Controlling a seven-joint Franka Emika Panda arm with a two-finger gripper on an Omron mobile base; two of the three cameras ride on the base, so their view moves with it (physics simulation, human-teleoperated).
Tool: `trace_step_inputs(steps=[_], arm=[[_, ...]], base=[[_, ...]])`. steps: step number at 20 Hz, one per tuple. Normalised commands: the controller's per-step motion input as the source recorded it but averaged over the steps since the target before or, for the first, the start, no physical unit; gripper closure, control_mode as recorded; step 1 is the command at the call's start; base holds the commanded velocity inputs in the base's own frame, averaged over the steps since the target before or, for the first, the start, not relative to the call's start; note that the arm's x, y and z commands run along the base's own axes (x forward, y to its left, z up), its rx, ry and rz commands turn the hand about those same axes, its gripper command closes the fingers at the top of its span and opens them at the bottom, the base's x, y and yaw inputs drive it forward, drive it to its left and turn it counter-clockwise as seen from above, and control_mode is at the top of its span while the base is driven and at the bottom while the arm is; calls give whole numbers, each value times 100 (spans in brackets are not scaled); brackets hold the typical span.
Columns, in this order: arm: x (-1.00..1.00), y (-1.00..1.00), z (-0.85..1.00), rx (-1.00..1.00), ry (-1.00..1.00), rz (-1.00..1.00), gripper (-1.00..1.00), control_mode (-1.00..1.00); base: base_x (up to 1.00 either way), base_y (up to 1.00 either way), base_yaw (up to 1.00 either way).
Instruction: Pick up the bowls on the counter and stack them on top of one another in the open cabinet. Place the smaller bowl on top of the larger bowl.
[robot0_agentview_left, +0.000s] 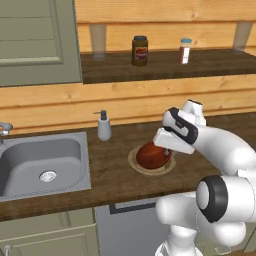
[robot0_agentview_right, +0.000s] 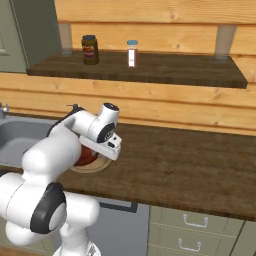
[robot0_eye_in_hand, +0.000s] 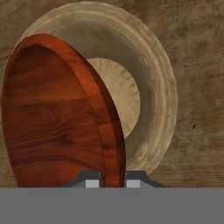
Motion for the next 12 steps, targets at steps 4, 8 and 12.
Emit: trace_step_inputs(steps=[4, 8, 12], arm=[[0, 16, -8, -9, 0, 0, 100, -100], [0, 6, 0, 0, -4, 0, 100, -100], [0, 0, 0, 9, -5, 0, 100, -100]], base=[[0, 0, 0], [0, 0, 0], [0, 0, 0]])
